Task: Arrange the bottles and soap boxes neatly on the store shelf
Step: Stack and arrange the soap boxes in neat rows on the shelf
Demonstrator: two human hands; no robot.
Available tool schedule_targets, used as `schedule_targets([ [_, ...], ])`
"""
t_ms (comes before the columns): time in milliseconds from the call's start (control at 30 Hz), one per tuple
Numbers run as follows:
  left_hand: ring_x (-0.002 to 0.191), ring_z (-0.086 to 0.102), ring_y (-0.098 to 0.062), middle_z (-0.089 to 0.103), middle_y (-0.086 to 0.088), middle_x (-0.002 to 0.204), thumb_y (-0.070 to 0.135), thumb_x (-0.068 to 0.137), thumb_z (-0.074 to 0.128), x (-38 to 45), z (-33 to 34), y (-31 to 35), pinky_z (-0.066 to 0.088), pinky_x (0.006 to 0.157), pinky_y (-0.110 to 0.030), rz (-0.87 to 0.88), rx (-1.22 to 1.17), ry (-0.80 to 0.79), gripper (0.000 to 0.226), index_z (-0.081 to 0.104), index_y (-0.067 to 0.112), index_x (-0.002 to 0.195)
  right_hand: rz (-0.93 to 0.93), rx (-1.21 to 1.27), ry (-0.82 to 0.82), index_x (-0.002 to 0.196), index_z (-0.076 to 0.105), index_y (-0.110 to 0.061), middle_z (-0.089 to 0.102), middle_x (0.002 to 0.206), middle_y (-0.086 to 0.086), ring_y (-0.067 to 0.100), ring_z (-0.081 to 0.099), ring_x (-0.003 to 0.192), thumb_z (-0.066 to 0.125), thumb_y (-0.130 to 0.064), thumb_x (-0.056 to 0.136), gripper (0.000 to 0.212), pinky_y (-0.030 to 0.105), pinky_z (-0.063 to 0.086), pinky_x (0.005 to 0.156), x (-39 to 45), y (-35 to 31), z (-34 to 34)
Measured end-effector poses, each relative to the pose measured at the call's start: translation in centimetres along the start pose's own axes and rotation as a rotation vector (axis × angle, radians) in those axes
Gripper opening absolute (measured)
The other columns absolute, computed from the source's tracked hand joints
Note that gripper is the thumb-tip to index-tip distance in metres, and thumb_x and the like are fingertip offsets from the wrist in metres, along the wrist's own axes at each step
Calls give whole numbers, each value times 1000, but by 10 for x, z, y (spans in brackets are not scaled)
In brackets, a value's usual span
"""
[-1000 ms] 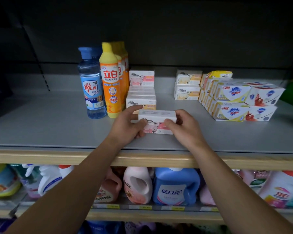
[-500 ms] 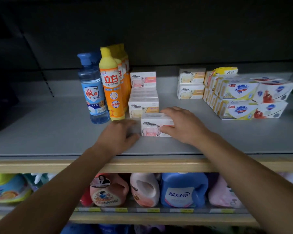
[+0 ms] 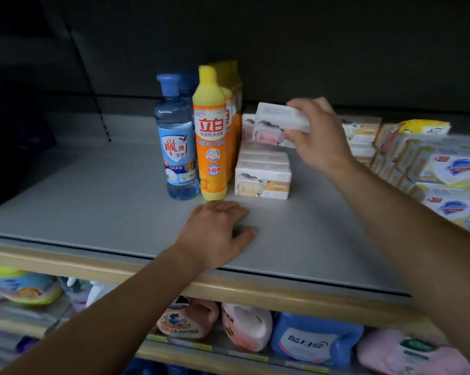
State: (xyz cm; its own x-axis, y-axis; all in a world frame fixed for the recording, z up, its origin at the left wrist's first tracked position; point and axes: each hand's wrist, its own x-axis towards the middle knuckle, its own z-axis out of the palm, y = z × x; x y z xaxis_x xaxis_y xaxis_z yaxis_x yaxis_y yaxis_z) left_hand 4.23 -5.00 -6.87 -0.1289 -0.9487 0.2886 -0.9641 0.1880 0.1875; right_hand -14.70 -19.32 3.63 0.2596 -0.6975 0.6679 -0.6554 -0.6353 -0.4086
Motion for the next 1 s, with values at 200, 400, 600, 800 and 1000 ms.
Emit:
schedule_targets([
  [200, 139, 31, -13, 41, 11, 149, 65, 88, 37, 0, -2, 2, 26, 115, -40, -39, -3, -18, 62, 44, 35, 141, 28, -60, -60, 134, 56, -27, 53, 124, 13, 31, 48, 120, 68, -26, 86, 50, 33, 38, 99, 50, 15, 48],
  [400, 138, 29, -14, 39, 12, 148, 63, 90, 41, 0, -1, 3, 24, 115, -39, -48, 3, -12, 57, 42, 37, 141, -2, -267, -135, 137, 55, -30, 53, 125, 16, 38, 43, 115, 63, -40, 90, 49, 39, 41, 95, 61, 35, 78],
  [600, 138, 29, -14, 40, 12, 147, 62, 90, 40, 1, -3, 4, 24, 115, -39, -50, -5, -26, 56, 42, 37, 140, -30, -283, -111, 137, 55, -30, 53, 123, 14, 37, 43, 116, 64, -42, 90, 49, 39, 42, 91, 58, 40, 80],
  [800, 138, 30, -15, 41, 12, 147, 64, 89, 38, 1, -1, 2, 25, 114, -41, -48, -5, -26, 57, 42, 38, 139, -5, -343, -165, 141, 49, -30, 49, 129, 14, 37, 41, 120, 60, -44, 91, 53, 40, 41, 97, 56, 30, 72],
  [1000, 135, 34, -16, 45, 11, 143, 62, 89, 41, 1, -2, 2, 29, 112, -41, -51, -13, -24, 54, 47, 36, 136, 31, -240, -135, 144, 43, -18, 44, 140, 10, 35, 40, 127, 53, -38, 95, 55, 41, 38, 102, 13, 23, 41],
])
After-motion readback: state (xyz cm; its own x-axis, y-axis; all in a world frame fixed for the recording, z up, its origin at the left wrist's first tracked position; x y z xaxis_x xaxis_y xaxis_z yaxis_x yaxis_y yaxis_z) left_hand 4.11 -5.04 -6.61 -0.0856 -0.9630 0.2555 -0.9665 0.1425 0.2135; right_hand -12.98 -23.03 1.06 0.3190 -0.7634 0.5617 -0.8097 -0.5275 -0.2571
